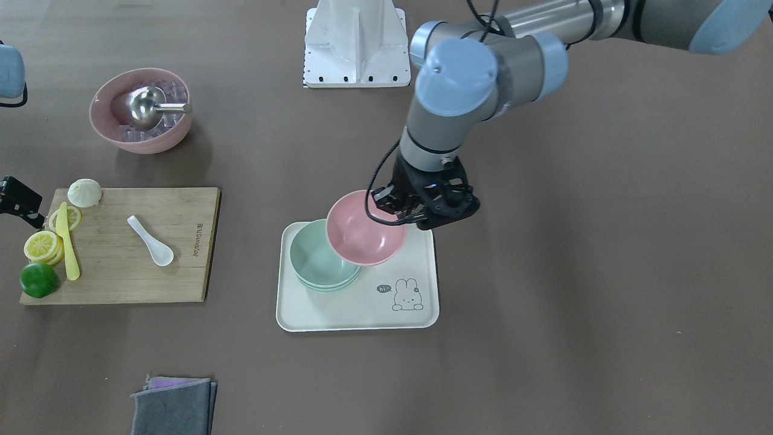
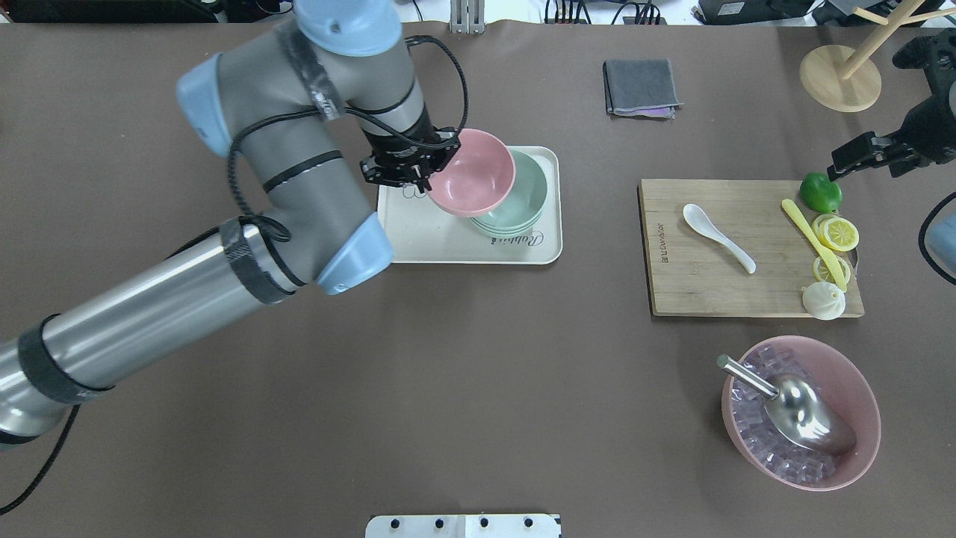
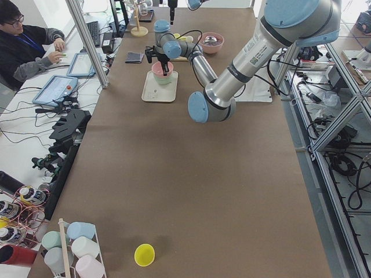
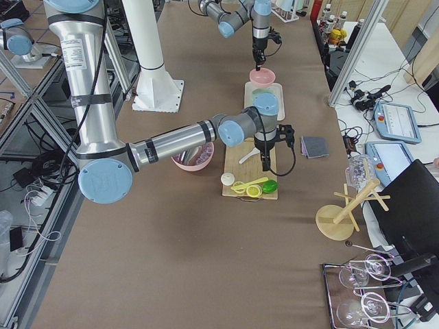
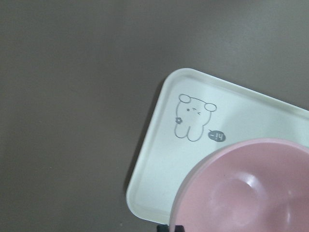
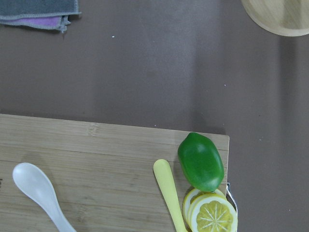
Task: Stack pink bowl on green and place spoon
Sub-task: 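Lift the pink bowl with the left gripper and carry it over the green bowl, then lower the pink bowl into the green bowl and open the left gripper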
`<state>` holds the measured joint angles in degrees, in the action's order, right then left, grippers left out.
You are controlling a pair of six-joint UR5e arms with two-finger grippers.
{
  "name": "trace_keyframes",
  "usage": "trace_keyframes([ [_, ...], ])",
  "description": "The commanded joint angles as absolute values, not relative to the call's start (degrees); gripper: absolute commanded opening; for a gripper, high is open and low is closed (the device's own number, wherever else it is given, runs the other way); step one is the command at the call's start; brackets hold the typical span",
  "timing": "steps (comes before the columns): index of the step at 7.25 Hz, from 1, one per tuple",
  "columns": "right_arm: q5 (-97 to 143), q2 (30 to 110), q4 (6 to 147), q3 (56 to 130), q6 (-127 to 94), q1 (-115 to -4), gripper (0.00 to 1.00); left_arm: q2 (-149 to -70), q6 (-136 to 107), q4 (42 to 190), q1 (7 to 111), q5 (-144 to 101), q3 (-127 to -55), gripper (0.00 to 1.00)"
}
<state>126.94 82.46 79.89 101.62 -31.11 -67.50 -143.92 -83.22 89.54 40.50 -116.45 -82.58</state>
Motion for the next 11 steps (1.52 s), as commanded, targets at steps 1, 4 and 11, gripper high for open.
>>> trace_keyframes([
  [1,126.91,82.44,79.89,101.69,-31.11,-67.50,1.00,-147.31,-84.99,92.70,39.02,-113.82,-77.09,0.00],
  [4,126.91,82.35,79.89,101.69,-31.11,-67.50,1.00,-147.30,-85.08,96.33,38.67,-113.82,-75.23,0.00],
  [11,126.91,82.44,79.89,101.69,-31.03,-67.50,1.00,-147.13,-84.81,100.81,37.97,-113.73,-71.72,0.00],
])
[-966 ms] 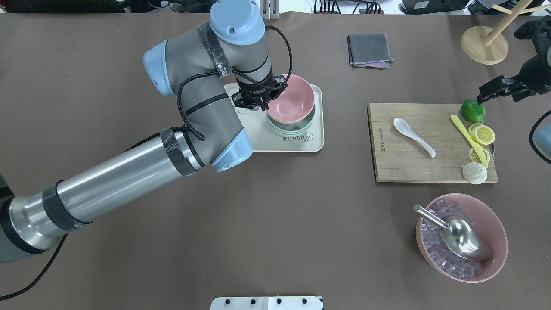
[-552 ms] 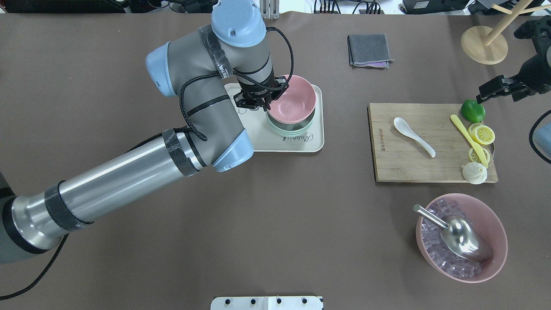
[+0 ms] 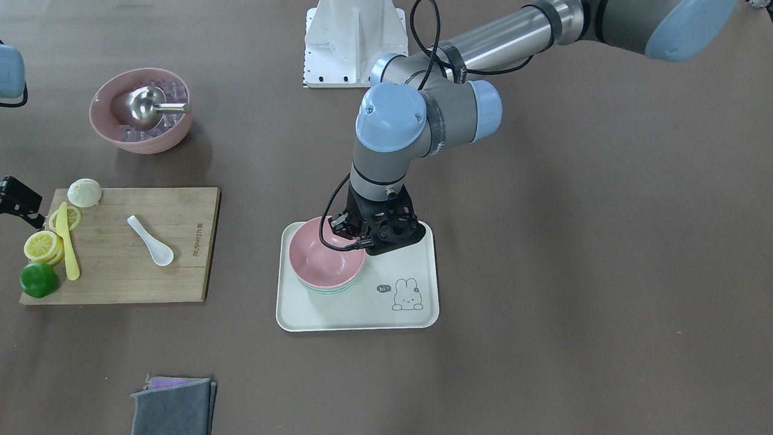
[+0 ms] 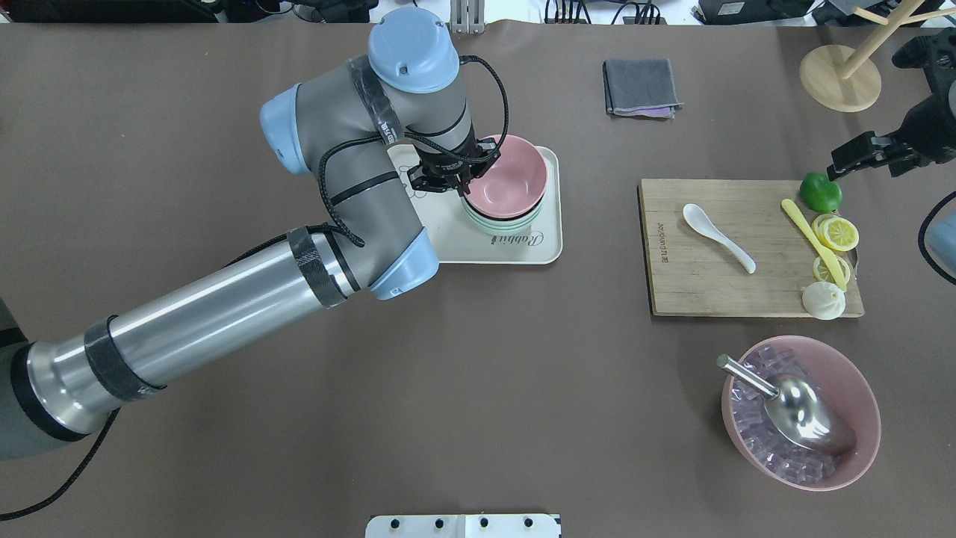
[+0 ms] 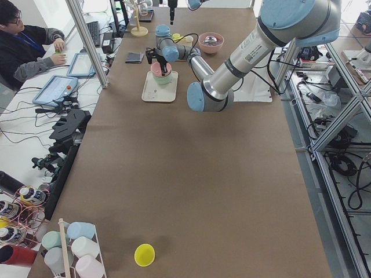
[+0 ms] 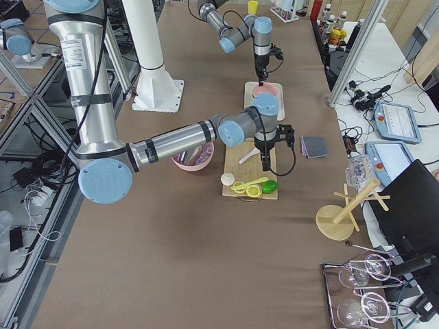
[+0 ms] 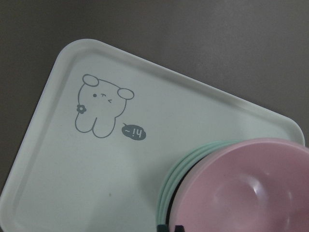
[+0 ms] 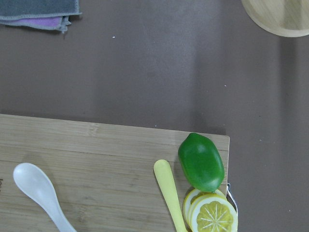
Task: Stack pink bowl on green and place spoon
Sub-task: 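Lower the pink bowl into the green bowl and open the left gripper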
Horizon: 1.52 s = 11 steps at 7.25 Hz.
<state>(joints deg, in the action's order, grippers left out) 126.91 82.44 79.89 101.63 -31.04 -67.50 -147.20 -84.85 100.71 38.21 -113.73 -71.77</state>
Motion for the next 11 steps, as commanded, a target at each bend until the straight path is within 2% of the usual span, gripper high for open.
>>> trace_keyframes([
  [1,126.91,82.44,79.89,101.60,-31.03,-67.50,1.00,-147.04,-84.73,100.81,37.79,-113.73,-71.63,0.00],
  [5,126.91,82.44,79.89,101.60,-31.03,-67.50,1.00,-147.04,-84.73,101.33,37.53,-113.73,-71.63,0.00],
  [6,126.91,82.44,79.89,101.60,-31.03,-67.50,1.00,-146.26,-84.73,103.95,37.53,-113.73,-71.63,0.05],
  [7,126.91,82.35,79.89,101.60,-31.03,-67.50,1.00,-145.90,-84.73,104.58,37.62,-113.73,-71.54,0.37],
  [8,126.91,82.35,79.89,101.51,-31.03,-67.50,1.00,-145.81,-84.12,104.68,37.62,-113.73,-71.63,0.78],
  [9,126.91,82.35,79.89,101.43,-31.03,-67.41,1.00,-145.72,-82.55,104.50,37.79,-113.82,-72.07,0.98],
  [11,126.91,82.09,79.81,101.34,-31.03,-67.33,1.00,-142.94,-78.51,104.24,40.50,-116.26,-75.12,0.99],
])
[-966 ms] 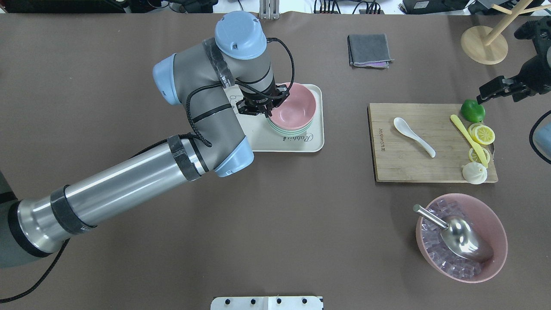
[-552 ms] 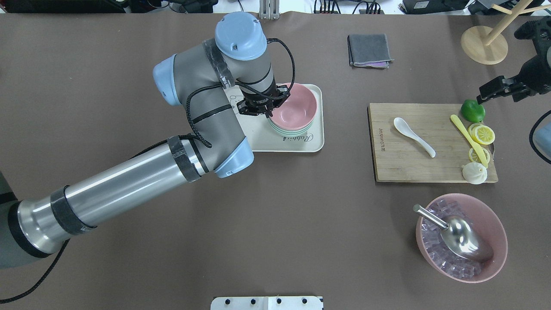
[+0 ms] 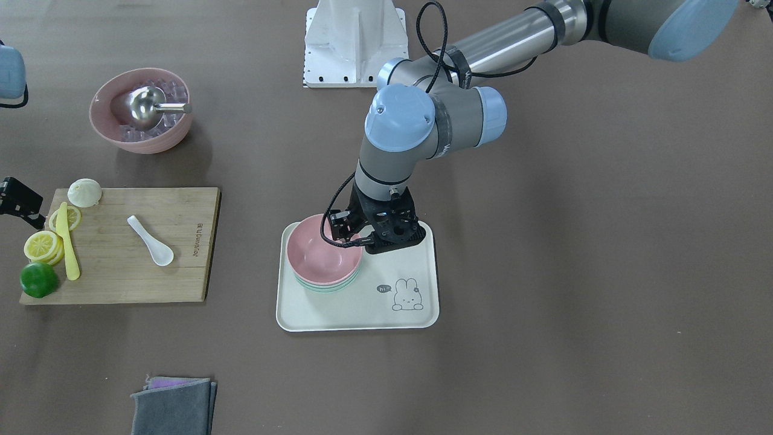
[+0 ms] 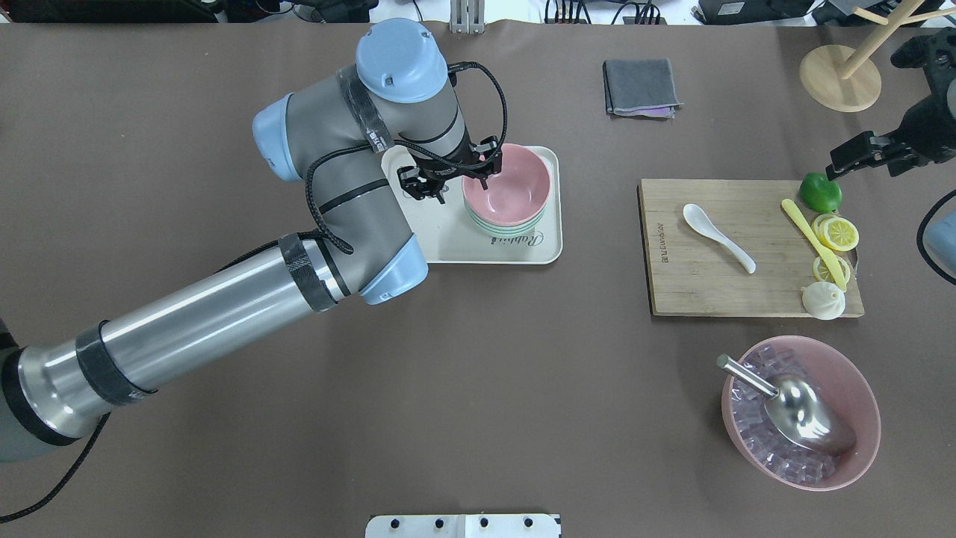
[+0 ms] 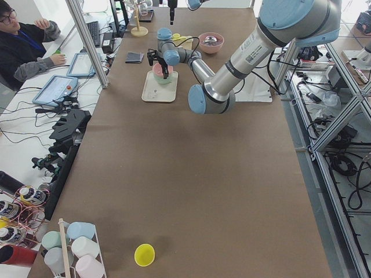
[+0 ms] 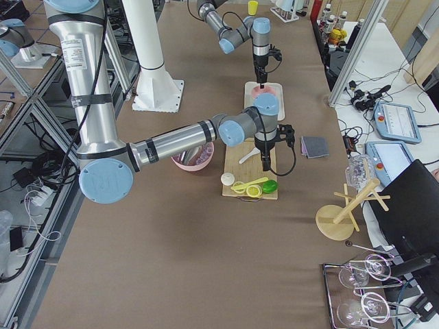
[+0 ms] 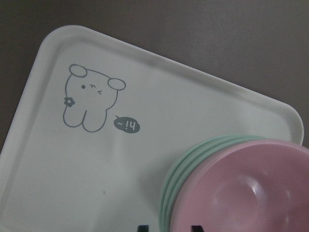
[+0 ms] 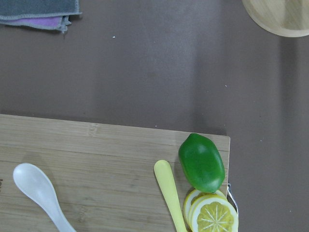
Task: Stack pink bowl on green and place spoon
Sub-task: 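Withdraw the left arm while the right gripper moves over the white spoon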
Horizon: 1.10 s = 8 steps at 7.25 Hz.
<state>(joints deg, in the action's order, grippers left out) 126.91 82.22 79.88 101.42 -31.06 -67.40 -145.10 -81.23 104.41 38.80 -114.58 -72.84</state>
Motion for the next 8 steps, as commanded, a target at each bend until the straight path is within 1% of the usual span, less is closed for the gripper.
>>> trace_keyframes([
  [1,126.83,81.31,79.80,100.90,-30.94,-66.72,1.00,-137.52,-73.53,103.80,44.52,-123.59,-79.67,0.99],
  [2,125.96,79.91,79.80,100.72,-30.42,-65.84,1.00,-130.15,-67.65,103.54,49.52,-129.40,-85.29,0.99],
  [3,124.03,78.85,79.02,100.81,-29.98,-63.92,1.00,-123.29,-58.97,103.36,54.70,-133.46,-89.43,0.99],
  [4,120.01,79.10,74.92,100.55,-26.84,-60.50,1.00,-118.00,-48.19,101.79,60.59,-136.81,-91.65,0.99],
  [6,118.39,79.19,72.42,100.72,-20.15,-58.01,1.00,-105.45,-22.72,100.28,71.92,-141.13,-92.90,0.99],
  [8,118.65,79.80,72.51,100.72,-11.84,-55.64,1.00,-97.42,-2.38,96.80,80.65,-141.68,-92.29,0.99],
])
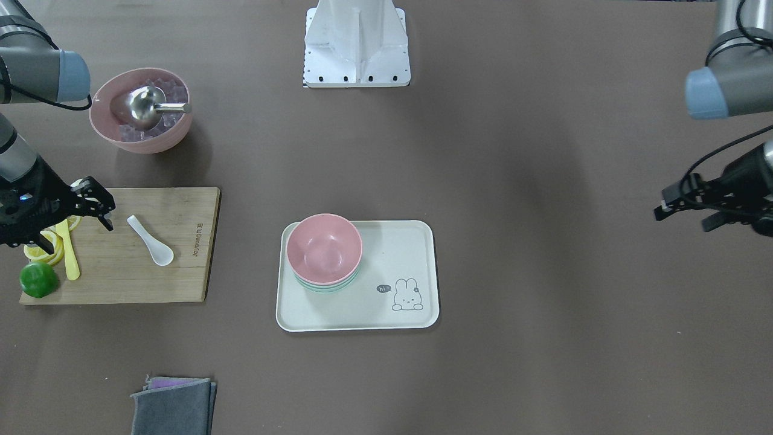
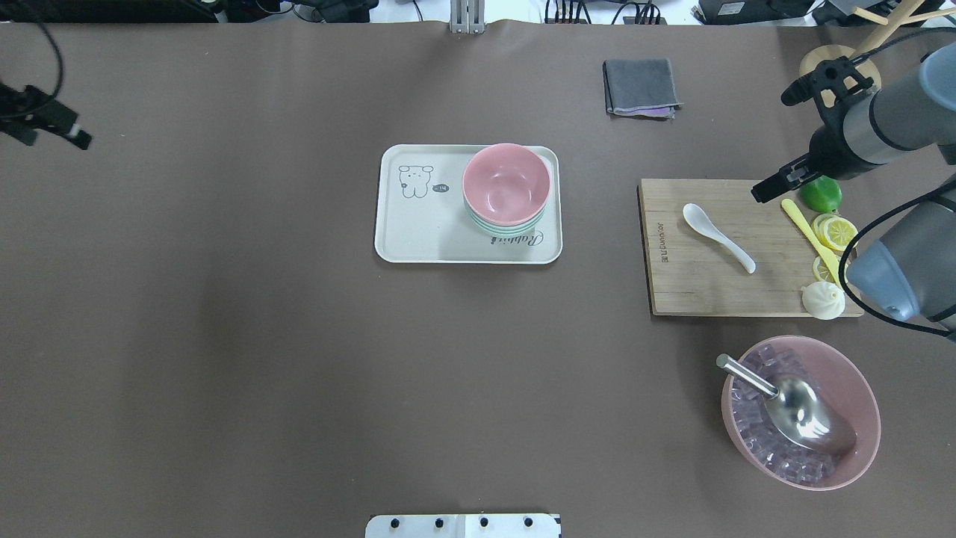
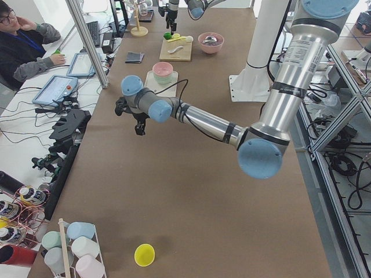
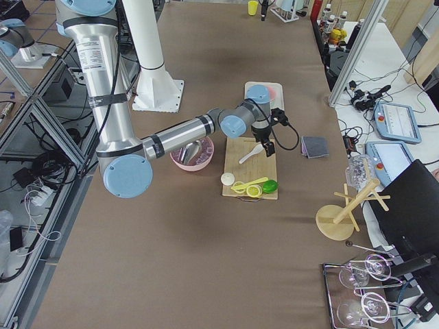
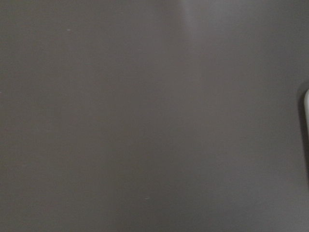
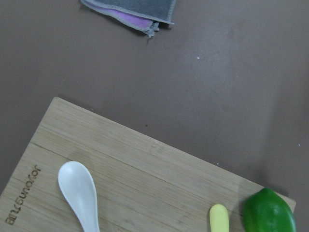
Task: Stack pink bowl on green and place spoon
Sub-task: 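Withdraw the left arm while the right gripper moves over the white spoon, then lower the right gripper and grasp the white spoon on the cutting board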
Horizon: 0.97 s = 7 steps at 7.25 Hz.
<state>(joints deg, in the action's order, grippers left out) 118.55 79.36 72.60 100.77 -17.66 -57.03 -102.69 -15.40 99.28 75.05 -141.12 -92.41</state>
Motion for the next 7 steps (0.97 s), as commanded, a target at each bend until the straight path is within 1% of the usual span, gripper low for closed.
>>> trace_keyframes([
  [1,118.48,79.89,72.51,100.55,-11.17,-53.29,1.00,-95.82,5.72,93.03,83.29,-141.68,-92.46,0.99],
  [3,118.04,79.80,72.51,99.85,-11.25,-50.02,0.99,-95.54,8.53,91.23,84.20,-141.42,-92.55,0.99],
  [4,118.04,79.72,72.51,98.80,-11.42,-48.88,0.97,-95.45,8.53,91.14,84.20,-141.33,-92.46,0.99],
  [7,117.95,79.46,72.51,96.69,-10.81,-48.25,0.79,-95.36,8.44,91.14,84.11,-141.33,-92.37,0.99],
])
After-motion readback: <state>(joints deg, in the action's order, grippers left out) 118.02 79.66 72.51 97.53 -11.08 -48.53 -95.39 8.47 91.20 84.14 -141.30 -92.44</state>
